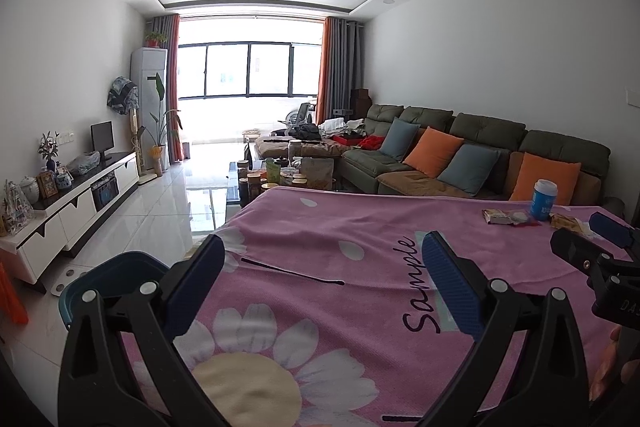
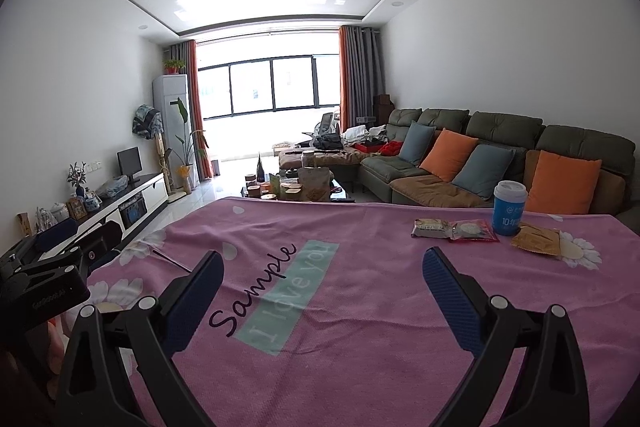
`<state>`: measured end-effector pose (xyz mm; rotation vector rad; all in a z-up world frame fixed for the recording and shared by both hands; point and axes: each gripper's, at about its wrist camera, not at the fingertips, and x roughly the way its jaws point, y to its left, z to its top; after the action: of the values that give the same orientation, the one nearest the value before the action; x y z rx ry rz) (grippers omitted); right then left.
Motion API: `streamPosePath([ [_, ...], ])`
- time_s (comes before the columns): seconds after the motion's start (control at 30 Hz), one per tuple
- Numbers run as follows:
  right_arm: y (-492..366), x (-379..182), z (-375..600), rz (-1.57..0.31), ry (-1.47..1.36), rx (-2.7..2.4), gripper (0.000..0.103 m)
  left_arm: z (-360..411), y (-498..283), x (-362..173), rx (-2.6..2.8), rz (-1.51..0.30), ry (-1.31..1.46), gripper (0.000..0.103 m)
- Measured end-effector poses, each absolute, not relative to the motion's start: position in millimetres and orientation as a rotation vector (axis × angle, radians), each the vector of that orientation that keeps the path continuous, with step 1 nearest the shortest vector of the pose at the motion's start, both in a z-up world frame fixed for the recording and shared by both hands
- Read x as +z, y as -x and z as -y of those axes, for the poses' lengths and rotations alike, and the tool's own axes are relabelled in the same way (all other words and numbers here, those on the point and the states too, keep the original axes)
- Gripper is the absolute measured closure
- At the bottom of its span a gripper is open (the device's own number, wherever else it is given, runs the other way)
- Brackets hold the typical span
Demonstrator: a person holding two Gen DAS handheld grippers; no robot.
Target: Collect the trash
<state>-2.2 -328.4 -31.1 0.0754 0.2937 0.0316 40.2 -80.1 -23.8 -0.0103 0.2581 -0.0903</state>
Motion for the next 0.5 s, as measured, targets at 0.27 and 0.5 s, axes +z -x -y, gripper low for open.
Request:
streamPosePath([
  [0.27,1.1,-28.9,326.5,-0.29,-0.067,0.033,0.007,79.5,-39.6,-24.1,-0.086,-0.252,0.007,0.006],
  [0.5,-0.6,-27.7,326.1,-0.284,-0.066,0.034,0.007,78.2,-39.3,-23.5,-0.085,-0.252,0.011,0.006],
])
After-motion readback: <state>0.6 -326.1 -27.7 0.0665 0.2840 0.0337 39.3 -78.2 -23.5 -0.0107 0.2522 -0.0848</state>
